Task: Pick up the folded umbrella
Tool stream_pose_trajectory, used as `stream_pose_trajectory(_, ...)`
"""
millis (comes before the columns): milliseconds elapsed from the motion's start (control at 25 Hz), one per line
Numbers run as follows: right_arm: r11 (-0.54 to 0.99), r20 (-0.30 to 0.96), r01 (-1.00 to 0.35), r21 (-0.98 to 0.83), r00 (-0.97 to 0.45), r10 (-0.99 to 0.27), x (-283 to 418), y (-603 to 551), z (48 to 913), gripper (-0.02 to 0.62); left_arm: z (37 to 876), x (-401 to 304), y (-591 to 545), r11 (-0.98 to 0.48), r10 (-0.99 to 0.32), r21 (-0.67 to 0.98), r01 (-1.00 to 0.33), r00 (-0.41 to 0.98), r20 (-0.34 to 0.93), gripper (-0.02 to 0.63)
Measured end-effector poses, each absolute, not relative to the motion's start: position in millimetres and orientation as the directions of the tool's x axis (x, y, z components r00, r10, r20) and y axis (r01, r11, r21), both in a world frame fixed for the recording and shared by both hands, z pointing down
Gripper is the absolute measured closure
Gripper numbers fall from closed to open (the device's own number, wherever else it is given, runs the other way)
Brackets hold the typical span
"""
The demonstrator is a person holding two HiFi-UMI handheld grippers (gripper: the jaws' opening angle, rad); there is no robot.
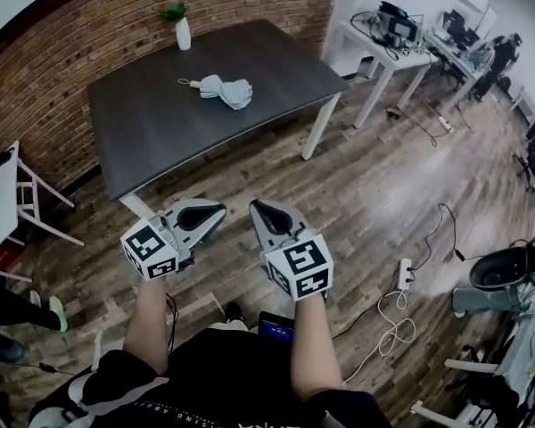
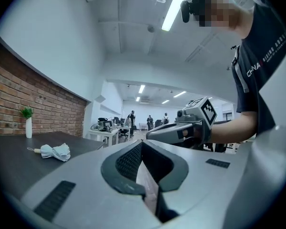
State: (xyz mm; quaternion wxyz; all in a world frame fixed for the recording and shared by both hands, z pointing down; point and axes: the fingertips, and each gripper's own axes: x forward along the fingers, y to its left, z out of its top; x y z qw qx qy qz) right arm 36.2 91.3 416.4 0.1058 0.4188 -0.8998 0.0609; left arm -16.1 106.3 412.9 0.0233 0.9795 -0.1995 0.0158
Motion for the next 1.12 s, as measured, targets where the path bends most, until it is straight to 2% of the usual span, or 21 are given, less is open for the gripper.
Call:
stream_pose_trajectory(280, 0.641, 0.288, -0.768, -0.016, -0.617, -0.732, 32, 65, 429, 0.586, 438, -28, 70, -0.884, -0.466, -0.038, -0.466, 0.874, 0.141, 0.604)
stream_pose_trajectory(440, 0.659, 0.305, -0.752, -0.014, -0.631, -0.714, 29, 45, 438, 0.586, 443, -34, 51, -0.874, -0.483, -0.010, -0.486, 0.866, 0.129, 0.604)
stream_pose_trajectory(800, 0.701, 0.270, -0.713, -0.023, -0.679, -0.683, 39, -43, 438, 0.586, 438, -38, -32, -0.841, -0.538, -0.009, -0.541, 0.834, 0.125, 0.604)
stream_pose_trajectory(1120, 0.702, 0.220, -0.710, -0.055, -0.694, -0.685, 80, -138, 421, 0.586, 428, 5, -118, -0.844, -0.535, -0.055, -0.534, 0.829, 0.161, 0.604)
